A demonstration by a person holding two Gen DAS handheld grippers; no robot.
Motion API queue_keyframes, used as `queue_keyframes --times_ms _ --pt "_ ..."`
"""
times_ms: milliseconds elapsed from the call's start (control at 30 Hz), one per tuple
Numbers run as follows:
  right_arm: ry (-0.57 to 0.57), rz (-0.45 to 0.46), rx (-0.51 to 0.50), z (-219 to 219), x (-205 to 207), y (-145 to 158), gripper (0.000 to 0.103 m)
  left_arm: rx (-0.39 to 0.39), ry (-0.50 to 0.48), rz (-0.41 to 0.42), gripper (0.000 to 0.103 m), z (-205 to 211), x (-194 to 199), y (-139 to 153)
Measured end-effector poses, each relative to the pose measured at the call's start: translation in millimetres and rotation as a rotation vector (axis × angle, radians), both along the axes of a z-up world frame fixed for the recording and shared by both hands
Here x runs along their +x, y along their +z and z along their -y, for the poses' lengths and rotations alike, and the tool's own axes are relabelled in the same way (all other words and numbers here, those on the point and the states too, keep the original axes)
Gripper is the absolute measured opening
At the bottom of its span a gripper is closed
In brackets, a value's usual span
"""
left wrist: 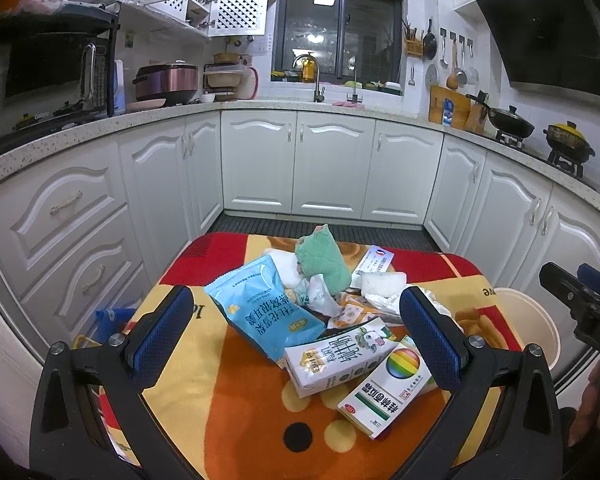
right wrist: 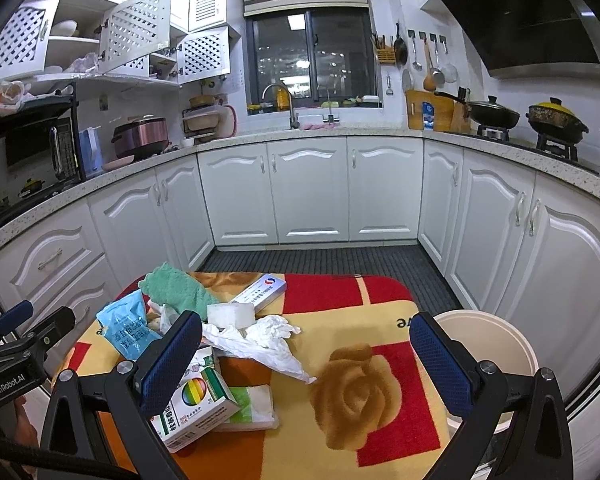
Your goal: Collect trash
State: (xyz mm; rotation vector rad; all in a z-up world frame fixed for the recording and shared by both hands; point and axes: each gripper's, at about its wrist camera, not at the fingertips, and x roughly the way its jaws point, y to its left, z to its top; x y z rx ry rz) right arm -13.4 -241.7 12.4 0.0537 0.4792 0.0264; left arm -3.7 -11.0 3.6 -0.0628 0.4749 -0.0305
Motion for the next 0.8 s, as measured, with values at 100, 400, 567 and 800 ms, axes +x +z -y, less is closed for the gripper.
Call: queue_keyframes --times_ms 100,400,567,800 --pt "0.000 -0.002 0.001 0.5 1.0 -0.2 0.103 0.004 0.001 0.002 0.102 -0.4 0.4 -0.3" --pt "0.001 -0.008 -0.001 2.3 1.2 -1.9 0.103 0.004 0.015 0.001 0.102 -3.8 2.1 -1.6" --pt "0.000 -0.012 -0.002 1.9 1.9 -3.1 0.103 0.013 0.022 0.004 0.102 -3.1 3.0 -2.9" --pt "0.008 -0.025 0.000 0.3 3.0 -8.7 0.103 0.011 0.022 0.003 0.102 -3.6 3.0 -3.5"
